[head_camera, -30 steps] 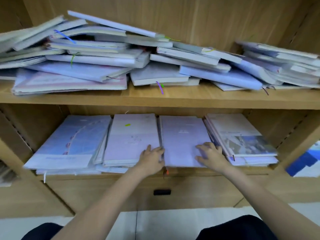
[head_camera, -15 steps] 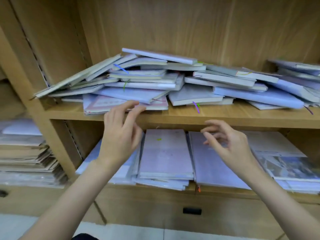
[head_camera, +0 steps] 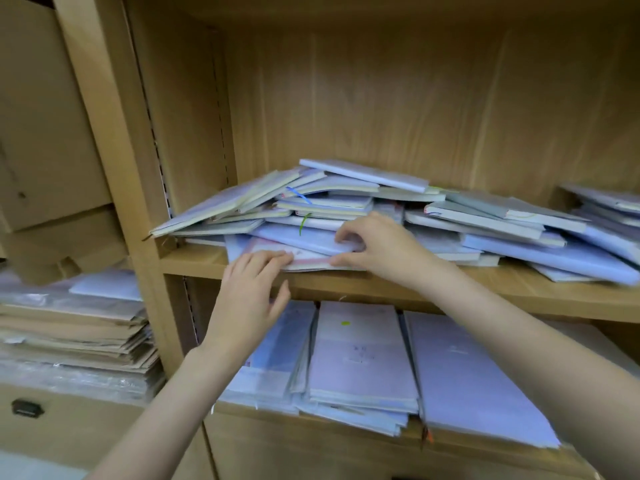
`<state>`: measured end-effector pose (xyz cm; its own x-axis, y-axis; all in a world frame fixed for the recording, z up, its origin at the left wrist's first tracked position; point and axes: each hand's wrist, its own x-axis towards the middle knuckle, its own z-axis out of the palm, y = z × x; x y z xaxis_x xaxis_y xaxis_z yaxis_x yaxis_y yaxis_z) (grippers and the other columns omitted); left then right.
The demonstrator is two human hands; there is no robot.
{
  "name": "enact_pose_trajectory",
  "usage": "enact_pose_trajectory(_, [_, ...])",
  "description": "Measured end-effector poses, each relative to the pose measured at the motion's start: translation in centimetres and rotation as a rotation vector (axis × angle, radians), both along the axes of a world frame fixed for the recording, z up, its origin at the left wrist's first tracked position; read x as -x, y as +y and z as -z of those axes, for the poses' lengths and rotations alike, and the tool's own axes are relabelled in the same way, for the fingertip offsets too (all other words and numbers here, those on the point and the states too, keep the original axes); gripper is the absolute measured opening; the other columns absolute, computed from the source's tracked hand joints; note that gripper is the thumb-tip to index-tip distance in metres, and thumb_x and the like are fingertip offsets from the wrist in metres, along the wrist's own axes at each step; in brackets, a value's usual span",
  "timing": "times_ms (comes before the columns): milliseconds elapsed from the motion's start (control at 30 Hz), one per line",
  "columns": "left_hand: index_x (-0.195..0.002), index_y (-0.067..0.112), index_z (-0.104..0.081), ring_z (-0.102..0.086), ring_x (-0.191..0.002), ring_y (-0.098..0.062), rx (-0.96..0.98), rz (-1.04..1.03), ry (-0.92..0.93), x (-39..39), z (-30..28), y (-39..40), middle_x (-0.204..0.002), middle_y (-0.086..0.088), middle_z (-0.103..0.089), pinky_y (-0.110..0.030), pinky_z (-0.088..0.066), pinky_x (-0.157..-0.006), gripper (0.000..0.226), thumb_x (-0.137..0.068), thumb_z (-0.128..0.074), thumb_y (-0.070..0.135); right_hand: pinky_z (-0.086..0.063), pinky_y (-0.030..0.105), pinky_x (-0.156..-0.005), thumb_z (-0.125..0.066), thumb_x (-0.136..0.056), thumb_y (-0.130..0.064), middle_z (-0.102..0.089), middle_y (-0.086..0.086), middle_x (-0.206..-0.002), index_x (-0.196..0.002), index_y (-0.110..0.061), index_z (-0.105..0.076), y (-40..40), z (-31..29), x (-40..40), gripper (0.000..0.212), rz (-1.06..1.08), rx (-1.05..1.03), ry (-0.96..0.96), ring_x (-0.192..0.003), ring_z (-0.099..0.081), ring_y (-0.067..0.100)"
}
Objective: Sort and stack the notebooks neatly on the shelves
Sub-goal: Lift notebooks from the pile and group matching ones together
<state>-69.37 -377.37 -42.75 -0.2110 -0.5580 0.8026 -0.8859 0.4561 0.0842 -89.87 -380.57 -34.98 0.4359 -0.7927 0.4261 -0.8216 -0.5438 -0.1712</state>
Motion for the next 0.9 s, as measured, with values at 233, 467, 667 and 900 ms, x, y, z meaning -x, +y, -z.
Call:
enact_pose_trajectory(233, [-0.098, 0.017, -0.067, -0.040, -0.080, -0.016, 0.027, -0.022, -0.059, -0.9, -1.2, -0.3, -0.087, 0.001, -0.061, -0.024, -0.023, -0.063, 0.033, -0.067, -0.058, 0.011, -0.041, 0.032, -0.075, -0.059, -0.085, -0.038, -0.062, 0.001, -0.113, -0.118, -0.024, -0.055, 1.0, -3.3, -0.9, 0.036, 0.144, 0.093, 0.291, -0.102, -0.057, 0.023])
enact_pose_trajectory(467, [-0.102, 0.017, -0.063, -0.040, -0.121, -0.041, 0.028, -0.185, -0.035, -2.8, -2.2, -0.5, -0.126, -0.013, -0.057, -0.056, -0.043, -0.087, 0.054, -0.053, -0.083, 0.010, -0.031, 0.027, -0.050, -0.081, -0.062, -0.016, -0.061, 0.006, -0.077, -0.072, -0.012, -0.067, -0.2, -2.2, -3.6, 0.018, 0.187, 0.434, 0.687, -0.072, -0.061, 0.027])
enact_pose_trajectory(667, [-0.148, 0.018, -0.021, 0.029, -0.133, -0.037, -0.266, -0.171, -0.032, -3.7, -5.0, -1.7, -0.155, -0.004, 0.010, -0.052, -0.020, -0.112, 0.092, -0.074, -0.074, 0.029, -0.032, 0.030, -0.066, -0.047, -0.095, -0.025, -0.062, 0.002, -0.109, -0.102, -0.017, -0.060, -2.6, -5.2, -2.1, 0.017, 0.226, 0.400, 0.503, -0.106, -0.057, 0.027])
enact_pose_trajectory(900, [-0.148, 0.026, -0.003, 0.018, -0.141, -0.036, -0.447, -0.252, -0.015, -3.0, -5.7, -2.4, -0.153, -0.014, 0.023, -0.048, -0.003, -0.114, 0.095, -0.079, -0.064, 0.051, -0.034, 0.032, -0.068, -0.059, -0.088, -0.027, -0.062, 0.012, -0.107, -0.102, -0.020, -0.065, -3.5, -14.2, -2.2, 0.017, 0.229, 0.388, 0.253, -0.101, -0.058, 0.036])
